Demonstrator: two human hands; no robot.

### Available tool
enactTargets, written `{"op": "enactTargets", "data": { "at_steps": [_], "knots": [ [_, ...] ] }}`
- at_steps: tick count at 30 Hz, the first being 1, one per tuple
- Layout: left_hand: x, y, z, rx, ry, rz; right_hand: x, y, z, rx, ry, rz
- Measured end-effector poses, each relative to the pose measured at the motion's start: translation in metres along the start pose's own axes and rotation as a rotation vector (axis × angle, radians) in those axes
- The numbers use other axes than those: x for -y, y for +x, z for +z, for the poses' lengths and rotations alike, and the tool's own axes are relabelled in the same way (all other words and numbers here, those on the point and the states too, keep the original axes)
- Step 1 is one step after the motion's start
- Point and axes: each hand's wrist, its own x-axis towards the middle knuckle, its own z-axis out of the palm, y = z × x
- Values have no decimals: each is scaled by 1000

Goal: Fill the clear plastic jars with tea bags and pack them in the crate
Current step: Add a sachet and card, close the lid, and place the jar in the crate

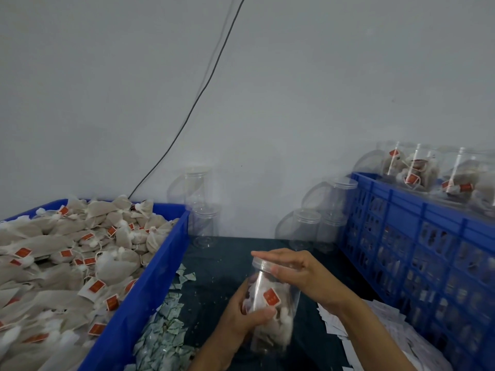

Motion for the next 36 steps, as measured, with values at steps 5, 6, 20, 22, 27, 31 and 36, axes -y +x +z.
{"op": "enactTargets", "data": {
  "at_steps": [5, 6, 20, 22, 27, 31, 36],
  "knots": [
    [-2, -1, 4, -17, 12, 59, 10, -2, -2, 24, -34, -24],
    [-5, -2, 2, 14, 0, 55, 11, -4, -3, 26, -53, -26],
    [0, 3, 15, -42, -13, 164, 4, -17, 6, -192, -35, 5],
    [2, 5, 18, -67, 19, 200, 8, -19, 8, -239, -33, 17],
    [-7, 20, 23, -110, 42, 134, 16, -25, 3, -328, 230, 150],
    [-37, 31, 38, 26, -6, -123, 24, -31, -6, -543, 332, 186],
    [-79, 37, 86, 46, 83, 47, 55, -48, -39, -714, 333, 78]
  ]
}}
